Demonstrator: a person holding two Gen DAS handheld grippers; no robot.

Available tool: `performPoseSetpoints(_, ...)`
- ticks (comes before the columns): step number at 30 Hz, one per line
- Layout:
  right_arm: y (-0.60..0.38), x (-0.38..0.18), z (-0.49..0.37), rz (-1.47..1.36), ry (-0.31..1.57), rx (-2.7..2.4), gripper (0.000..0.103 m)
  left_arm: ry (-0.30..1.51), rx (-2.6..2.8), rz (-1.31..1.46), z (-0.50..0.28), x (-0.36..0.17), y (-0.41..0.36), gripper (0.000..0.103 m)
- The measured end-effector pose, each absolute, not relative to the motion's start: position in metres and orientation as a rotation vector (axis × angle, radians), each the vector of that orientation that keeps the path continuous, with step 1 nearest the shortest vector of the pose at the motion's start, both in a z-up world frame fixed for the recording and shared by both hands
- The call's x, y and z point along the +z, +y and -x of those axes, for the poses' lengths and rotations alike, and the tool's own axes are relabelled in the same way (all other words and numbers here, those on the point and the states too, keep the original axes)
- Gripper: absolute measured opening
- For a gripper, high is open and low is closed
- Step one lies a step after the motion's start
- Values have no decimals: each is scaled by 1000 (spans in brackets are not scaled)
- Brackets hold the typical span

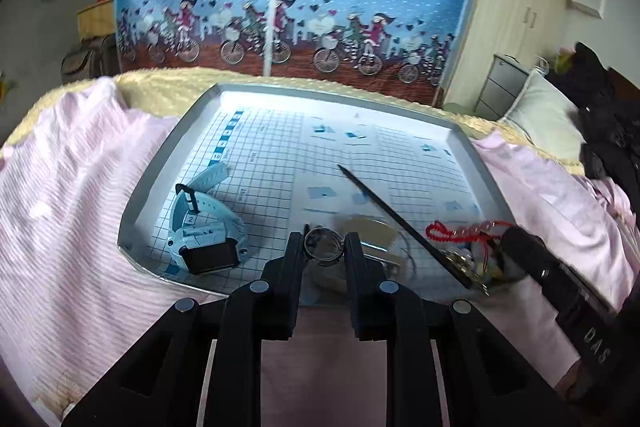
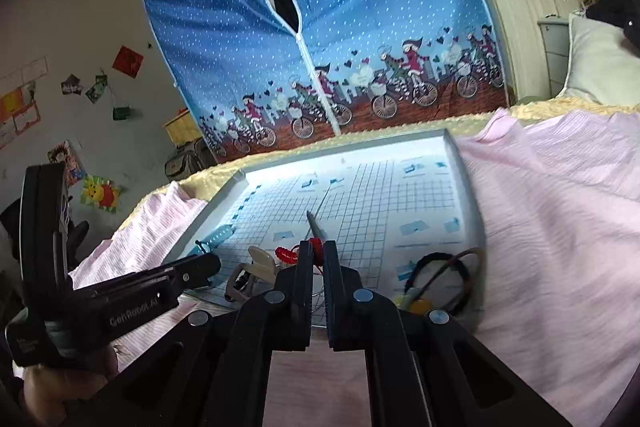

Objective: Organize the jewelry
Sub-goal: 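Carry the ring and red string into the tray and open both tools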

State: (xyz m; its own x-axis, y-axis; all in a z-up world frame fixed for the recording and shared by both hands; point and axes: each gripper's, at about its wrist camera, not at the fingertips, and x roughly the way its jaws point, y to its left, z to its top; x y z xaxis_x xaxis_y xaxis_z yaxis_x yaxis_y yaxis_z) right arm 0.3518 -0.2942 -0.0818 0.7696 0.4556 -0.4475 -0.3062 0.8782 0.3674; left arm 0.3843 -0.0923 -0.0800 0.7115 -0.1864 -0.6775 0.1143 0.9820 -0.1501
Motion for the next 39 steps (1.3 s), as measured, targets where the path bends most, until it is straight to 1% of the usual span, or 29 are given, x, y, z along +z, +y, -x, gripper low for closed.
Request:
performPoseSetpoints(7,-279,-91,-355,-231,588,448,5,789,-141,134,-404,-86,-82,17)
performPoseSetpoints(28,-283,-91,-358,-245,618,439,6,822,-151,95,-408,-86,-88,18)
performPoseSetpoints(29,-284,-91,-358,-247,622,436,6,827,-149,94,-407,-85,-88,20)
performPoseSetpoints(31,-286,-90,-358,-253,625,431,9,822,-152,107,-404,-81,-85,28)
performPoseSetpoints(33,-288,-88,-356,-253,623,424,25,799,-147,123,-398,-74,-80,49)
performPoseSetpoints(34,-289,-86,-353,-253,616,417,28,786,-147,135,-394,-70,-77,55)
performPoseSetpoints(35,-291,-84,-351,-253,611,411,34,776,-150,151,-390,-65,-74,68)
performPoseSetpoints(36,-292,-81,-349,-254,606,405,39,769,-152,164,-386,-62,-72,79)
performPoseSetpoints(37,-294,-78,-345,-256,598,393,42,756,-159,184,-379,-56,-67,82)
performPoseSetpoints(39,-298,-71,-338,-264,580,374,58,738,-169,202,-369,-47,-61,85)
